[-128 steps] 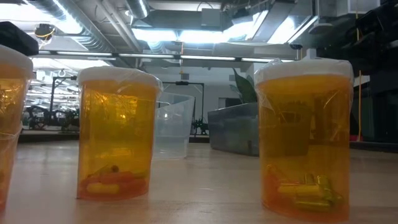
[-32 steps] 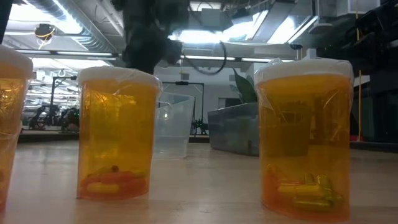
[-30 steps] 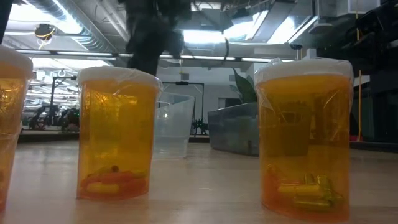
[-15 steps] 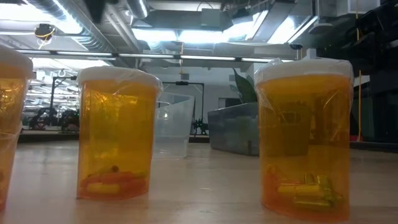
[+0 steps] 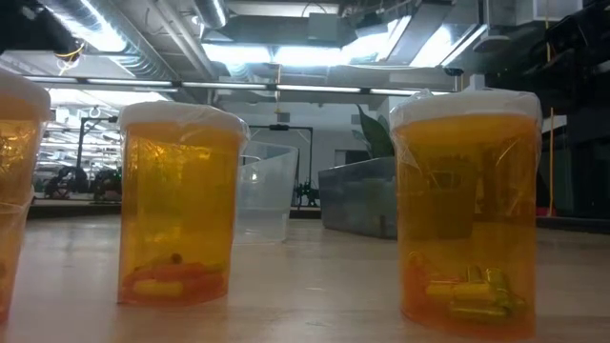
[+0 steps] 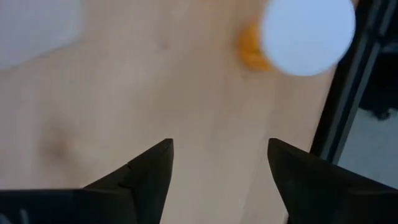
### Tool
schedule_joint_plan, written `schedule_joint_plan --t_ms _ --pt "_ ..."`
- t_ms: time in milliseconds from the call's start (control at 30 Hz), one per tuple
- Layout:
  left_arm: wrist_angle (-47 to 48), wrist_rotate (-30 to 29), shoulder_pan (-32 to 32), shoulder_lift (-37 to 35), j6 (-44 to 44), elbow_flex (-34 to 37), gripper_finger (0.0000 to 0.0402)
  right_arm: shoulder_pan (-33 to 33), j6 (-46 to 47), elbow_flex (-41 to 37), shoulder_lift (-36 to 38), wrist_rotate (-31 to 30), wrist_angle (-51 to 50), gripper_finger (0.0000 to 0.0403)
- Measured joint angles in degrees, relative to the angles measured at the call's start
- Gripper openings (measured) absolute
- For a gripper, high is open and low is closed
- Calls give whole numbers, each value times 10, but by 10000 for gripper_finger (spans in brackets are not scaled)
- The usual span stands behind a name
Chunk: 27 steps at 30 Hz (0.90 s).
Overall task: Pick and place medicine bottles into bin by pill shape (circle, oval)
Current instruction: Put the large orange pill bottle into the transparent bin
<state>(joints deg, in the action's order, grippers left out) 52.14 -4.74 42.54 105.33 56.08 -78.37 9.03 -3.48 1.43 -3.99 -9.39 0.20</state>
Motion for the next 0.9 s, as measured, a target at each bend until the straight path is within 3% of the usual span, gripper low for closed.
schedule_joint_plan --t_ms 267,900 --pt "-84 8 1 79 -22 0 248 0 0 0 0 0 0 43" --pt "-207 -83 0 84 -57 -1 248 0 0 0 0 0 0 43"
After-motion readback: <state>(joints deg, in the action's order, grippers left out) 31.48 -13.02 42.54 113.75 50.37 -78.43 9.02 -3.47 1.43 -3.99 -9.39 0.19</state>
